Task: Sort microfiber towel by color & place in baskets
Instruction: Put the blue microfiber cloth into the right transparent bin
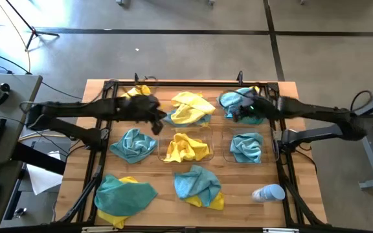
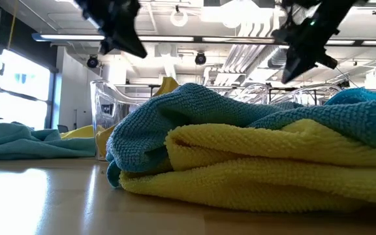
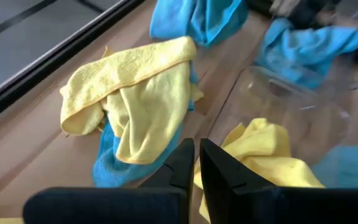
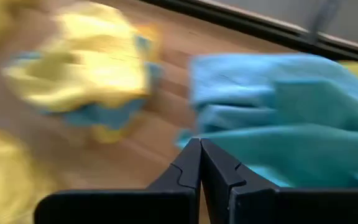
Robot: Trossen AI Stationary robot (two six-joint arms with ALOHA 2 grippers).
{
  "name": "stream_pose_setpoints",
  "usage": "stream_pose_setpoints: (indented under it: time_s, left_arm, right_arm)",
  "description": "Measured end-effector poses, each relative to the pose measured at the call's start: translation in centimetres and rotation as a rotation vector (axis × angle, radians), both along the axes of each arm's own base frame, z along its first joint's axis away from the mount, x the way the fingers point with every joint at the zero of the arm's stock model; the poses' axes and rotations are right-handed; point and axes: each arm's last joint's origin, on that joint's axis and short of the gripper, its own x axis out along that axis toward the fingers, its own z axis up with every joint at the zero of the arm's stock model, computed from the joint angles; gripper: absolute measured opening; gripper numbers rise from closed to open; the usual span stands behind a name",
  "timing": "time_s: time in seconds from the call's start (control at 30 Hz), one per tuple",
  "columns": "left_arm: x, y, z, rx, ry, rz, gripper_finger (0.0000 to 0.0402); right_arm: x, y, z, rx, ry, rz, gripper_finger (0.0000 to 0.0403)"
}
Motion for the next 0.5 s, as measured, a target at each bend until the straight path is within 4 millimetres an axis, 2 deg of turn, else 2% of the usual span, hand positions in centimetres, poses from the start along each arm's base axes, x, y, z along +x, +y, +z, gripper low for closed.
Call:
stream_pose_setpoints:
  time_s: [0.1, 0.23, 0.4, 0.5]
  left_arm:
    - [-2.0, 0.3, -0.8, -0.029, -0.037, -0.021, 0.0014]
    - [-3.6, 0.5, -1.6, -0.042, -0.040, -0.019, 0.0014]
    - [-4.2, 0.4, -1.7, -0.029, -0.025, -0.028, 0.0014]
    - [-4.2, 0.4, -1.7, -0.011, -0.020, -0.043, 0.0014]
  right_arm:
    - [0.1, -1.9, -0.2, 0.054, 0.121, -0.090, 0.0027]
    - [-0.4, -4.2, -0.9, 0.107, 0.199, -0.200, 0.0075]
    - [-1.2, -6.5, -2.8, 0.247, 0.234, -0.244, 0.0146]
    - [-1.3, -7.8, -3.8, 0.270, 0.280, -0.252, 0.0188]
